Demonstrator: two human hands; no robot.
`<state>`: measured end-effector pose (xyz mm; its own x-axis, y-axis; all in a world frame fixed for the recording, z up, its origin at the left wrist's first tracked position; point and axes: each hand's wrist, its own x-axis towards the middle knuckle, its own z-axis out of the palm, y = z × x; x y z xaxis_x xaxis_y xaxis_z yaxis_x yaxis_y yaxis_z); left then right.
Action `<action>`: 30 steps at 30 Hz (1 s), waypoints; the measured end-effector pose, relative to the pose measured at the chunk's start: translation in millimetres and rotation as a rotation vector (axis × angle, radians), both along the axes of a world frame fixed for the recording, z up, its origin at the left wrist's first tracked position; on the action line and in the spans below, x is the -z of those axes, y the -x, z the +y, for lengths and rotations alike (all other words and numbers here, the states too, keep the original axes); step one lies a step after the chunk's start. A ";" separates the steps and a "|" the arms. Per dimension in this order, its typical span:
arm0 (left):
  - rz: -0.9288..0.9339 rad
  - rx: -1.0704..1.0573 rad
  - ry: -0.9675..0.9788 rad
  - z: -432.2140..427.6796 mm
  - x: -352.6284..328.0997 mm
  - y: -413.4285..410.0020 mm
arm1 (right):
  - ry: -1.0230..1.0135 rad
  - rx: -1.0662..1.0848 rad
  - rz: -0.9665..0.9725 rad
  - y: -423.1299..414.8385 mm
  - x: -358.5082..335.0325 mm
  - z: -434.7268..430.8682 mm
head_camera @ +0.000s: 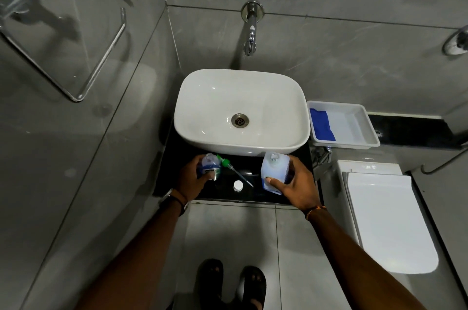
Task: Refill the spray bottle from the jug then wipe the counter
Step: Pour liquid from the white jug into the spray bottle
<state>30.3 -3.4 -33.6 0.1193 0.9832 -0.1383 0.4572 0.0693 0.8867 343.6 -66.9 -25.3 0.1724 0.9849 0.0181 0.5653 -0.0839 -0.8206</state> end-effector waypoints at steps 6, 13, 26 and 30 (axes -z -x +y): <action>0.043 0.088 -0.064 3.4 -35.7 -15.4 | -0.160 0.021 -0.003 5.5 -41.3 4.4; -0.042 0.137 -0.078 -0.4 -82.6 -32.3 | -0.241 -0.037 -0.162 17.8 -109.7 11.8; -0.034 0.225 -0.126 -2.7 -122.5 -48.1 | -0.211 -0.142 -0.649 34.1 -158.4 28.4; -0.009 0.231 -0.140 -5.2 -124.5 -52.3 | -0.196 -0.148 -0.705 36.5 -161.5 30.2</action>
